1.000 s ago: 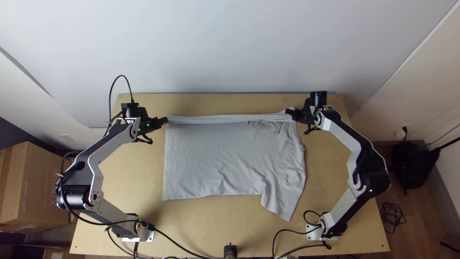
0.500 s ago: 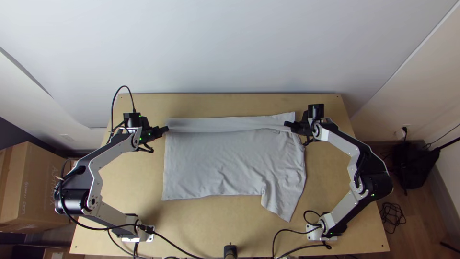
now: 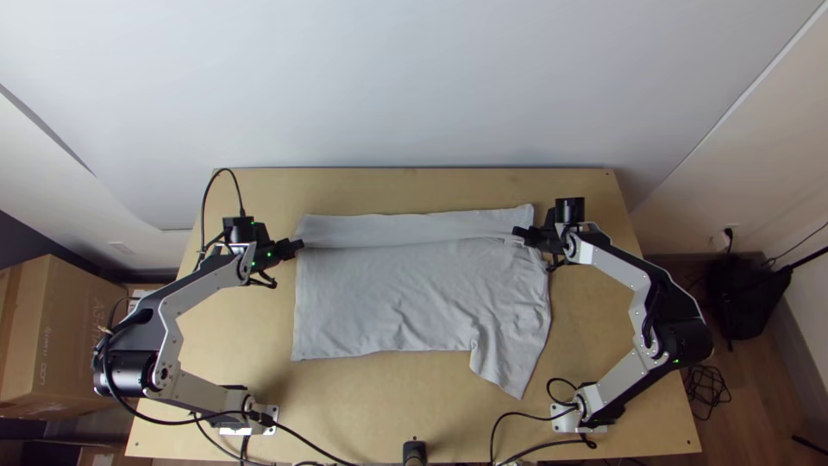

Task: Fold the t-shirt

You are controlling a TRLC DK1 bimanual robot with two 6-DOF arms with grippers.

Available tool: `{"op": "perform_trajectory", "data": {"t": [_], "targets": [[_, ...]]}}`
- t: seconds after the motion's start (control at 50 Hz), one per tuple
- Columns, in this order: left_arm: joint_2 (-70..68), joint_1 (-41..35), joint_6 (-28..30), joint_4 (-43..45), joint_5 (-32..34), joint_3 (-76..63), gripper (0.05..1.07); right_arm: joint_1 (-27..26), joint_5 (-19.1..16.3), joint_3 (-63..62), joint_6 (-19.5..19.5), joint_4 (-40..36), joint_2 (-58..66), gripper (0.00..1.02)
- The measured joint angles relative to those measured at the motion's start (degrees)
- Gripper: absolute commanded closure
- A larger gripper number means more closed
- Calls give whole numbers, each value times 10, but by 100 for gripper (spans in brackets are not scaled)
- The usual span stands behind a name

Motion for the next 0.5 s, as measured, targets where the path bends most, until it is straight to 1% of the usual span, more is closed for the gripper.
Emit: {"op": "perform_trajectory", "data": {"t": [0.04,0.08,0.18,0.28,0.32,0.36,0.5], "targets": [[-3,2,2,-11,0,-1,12,-3,1,-2,0,-3,-7,53],[-5,5,5,-21,-1,0,12,-7,3,-5,0,-5,-17,49],[-18,20,5,-48,0,0,12,-20,5,-25,0,-10,-60,48],[-57,40,7,-63,5,-2,12,-30,4,-54,1,-15,-132,48],[-80,48,9,-69,14,-2,12,-32,4,-68,1,-19,-165,44],[-102,55,11,-79,21,-2,12,-33,3,-80,3,-32,-203,40],[-172,73,20,-126,40,-2,12,-33,-2,-121,11,-85,-336,40]]}}
